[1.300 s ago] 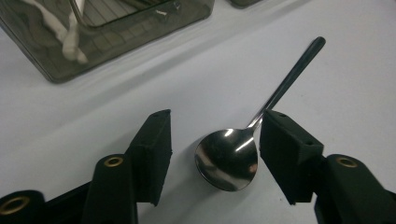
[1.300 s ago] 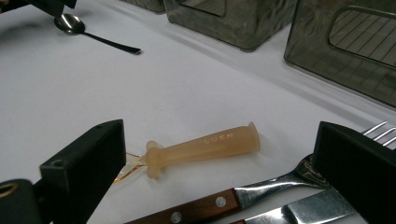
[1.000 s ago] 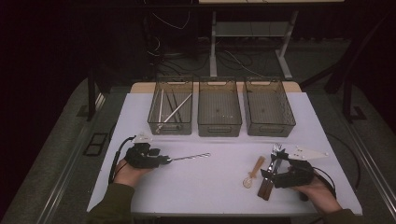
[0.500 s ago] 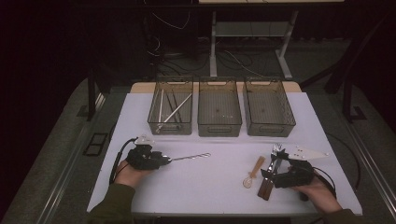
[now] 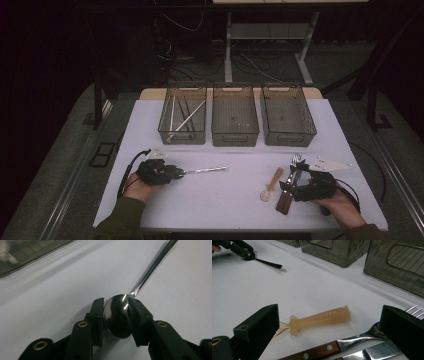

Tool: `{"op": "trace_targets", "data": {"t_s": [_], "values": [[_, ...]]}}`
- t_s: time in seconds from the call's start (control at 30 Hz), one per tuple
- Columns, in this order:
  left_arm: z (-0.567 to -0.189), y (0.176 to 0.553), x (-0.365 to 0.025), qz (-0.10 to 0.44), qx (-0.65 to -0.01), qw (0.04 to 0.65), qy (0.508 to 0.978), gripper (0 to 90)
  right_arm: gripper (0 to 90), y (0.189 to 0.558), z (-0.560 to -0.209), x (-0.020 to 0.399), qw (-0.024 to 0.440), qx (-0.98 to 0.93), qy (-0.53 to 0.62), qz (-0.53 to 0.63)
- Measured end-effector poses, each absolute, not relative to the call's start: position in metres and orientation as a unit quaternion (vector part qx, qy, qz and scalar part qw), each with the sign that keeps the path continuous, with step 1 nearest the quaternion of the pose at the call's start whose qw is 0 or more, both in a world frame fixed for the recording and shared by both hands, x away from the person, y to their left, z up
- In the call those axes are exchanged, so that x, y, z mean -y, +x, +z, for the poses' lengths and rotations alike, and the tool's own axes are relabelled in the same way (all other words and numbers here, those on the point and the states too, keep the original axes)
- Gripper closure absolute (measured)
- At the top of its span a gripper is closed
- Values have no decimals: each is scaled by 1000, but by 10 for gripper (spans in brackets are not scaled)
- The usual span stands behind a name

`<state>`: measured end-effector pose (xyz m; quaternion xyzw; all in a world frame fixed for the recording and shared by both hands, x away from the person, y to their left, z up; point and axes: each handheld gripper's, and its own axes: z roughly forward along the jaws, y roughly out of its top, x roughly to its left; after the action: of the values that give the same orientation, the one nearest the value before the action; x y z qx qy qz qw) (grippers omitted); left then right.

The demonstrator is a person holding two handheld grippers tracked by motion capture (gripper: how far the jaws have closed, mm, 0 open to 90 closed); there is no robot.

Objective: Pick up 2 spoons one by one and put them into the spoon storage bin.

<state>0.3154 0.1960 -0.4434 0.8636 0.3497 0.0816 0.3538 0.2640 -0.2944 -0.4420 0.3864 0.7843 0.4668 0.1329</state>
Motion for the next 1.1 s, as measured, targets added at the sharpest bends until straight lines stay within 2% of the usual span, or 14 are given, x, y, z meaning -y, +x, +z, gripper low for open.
{"op": "trace_targets", "data": {"t_s": [0.73, 1.1], "values": [[-439, 302, -206, 50, -334, 391, 856, 860, 31, 264, -442, 294, 133, -785, 386, 466], [-436, 302, -205, 64, -342, 392, 852, 872, 31, 264, -442, 294, 133, -785, 385, 467]]}}
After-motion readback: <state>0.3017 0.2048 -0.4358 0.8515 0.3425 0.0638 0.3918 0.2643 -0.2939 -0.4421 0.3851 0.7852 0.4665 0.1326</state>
